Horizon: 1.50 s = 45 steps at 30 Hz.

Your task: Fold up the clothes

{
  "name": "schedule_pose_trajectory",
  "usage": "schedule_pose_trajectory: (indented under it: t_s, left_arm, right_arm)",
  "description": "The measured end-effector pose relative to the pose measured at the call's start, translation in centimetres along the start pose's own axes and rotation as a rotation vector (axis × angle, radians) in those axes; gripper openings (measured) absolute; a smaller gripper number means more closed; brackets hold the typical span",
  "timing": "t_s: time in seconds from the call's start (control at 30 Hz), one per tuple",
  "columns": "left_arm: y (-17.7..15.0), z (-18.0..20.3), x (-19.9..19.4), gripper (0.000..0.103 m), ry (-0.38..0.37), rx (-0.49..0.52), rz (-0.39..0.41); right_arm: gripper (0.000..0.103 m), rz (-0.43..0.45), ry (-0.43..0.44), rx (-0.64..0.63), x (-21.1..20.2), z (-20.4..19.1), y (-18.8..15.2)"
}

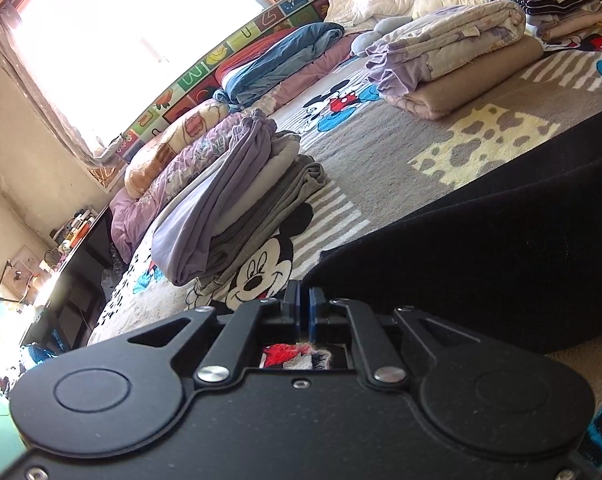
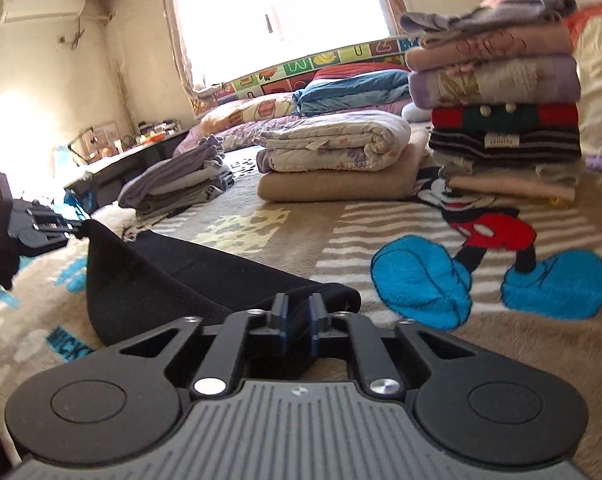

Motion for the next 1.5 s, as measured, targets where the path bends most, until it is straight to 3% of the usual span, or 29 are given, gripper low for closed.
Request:
schedule_pose_trajectory:
  t_s: [0.03, 0.1, 0.17, 0.2, 0.3, 0.37, 0.43, 0.67, 0.87, 1.17, 1.37, 1.43, 1.5]
  left_arm:
    - [-0.1, 0.0, -0.6, 0.002, 0.002, -0.015, 0.016]
    - [-0.4, 0.0, -2.0, 0.002, 0.009, -0.029, 0.039]
    - [-1.1, -0.2, -3.6, 0.002, 0.029, -0.027, 0.05]
    - [-1.4, -0.5, -4.6, 0.003, 0.042, -0.041, 0.055]
    - [-2.3, -1.1, -7.9, 0.003, 0.06, -0.096, 0.108]
    - [-3.0, -1.1, -10.1, 0.002, 0.059, -0.11, 0.148]
    - [-3.8, -0.6, -11.8, 0.002, 0.053, -0.082, 0.164]
    - [-5.9, 0.8, -13.7, 0.003, 0.025, -0.017, 0.15]
    - [-7.2, 3.0, -13.5, 0.002, 0.021, 0.103, 0.115]
    - [-7.6, 2.6, -13.4, 0.002, 0.038, 0.081, 0.101]
    - [-7.8, 2.8, -13.1, 0.002, 0.031, 0.09, 0.089]
    - [-7.8, 2.8, -13.0, 0.002, 0.033, 0.089, 0.088]
    - [-7.8, 2.8, -12.9, 0.002, 0.035, 0.088, 0.087]
  right_arm:
    - [0.073, -0.004, 0.02, 0.058, -0.1, 0.4, -0.1]
    - [0.069, -0.015, 0.084, 0.162, 0.0, 0.6, -0.4]
    - [0.064, -0.032, 0.162, 0.165, -0.5, -0.5, -0.6]
    - [0.059, -0.043, 0.197, 0.133, -1.0, -1.4, -0.8]
    - [0.04, -0.085, 0.25, -0.125, -2.7, -4.9, -2.3]
    - [0.037, -0.11, 0.272, -0.283, -3.8, -6.8, -3.4]
    - [0.033, -0.1, 0.279, -0.338, -4.9, -7.7, -3.7]
    - [0.033, -0.131, 0.252, -0.728, -7.0, -10.5, -6.8]
    - [0.027, -0.225, 0.291, -0.813, -7.7, -11.6, -9.1]
    - [0.026, -0.22, 0.268, -0.863, -8.0, -11.8, -9.3]
    - [0.032, -0.28, 0.335, -1.084, -8.8, -12.3, -9.5]
    - [0.041, -0.312, 0.374, -1.164, -8.9, -12.1, -9.4]
    - [0.042, -0.339, 0.419, -1.248, -9.0, -11.8, -9.5]
Point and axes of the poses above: each gripper's, at about its wrist camera, not at the fingertips, and x roughly the way its jaws point, z to its right, y to its top, the point moved 8 cm from there along x, roughly the way its jaws point, and after that the axes turned 15 degrees about z, right-handed, at the moved point
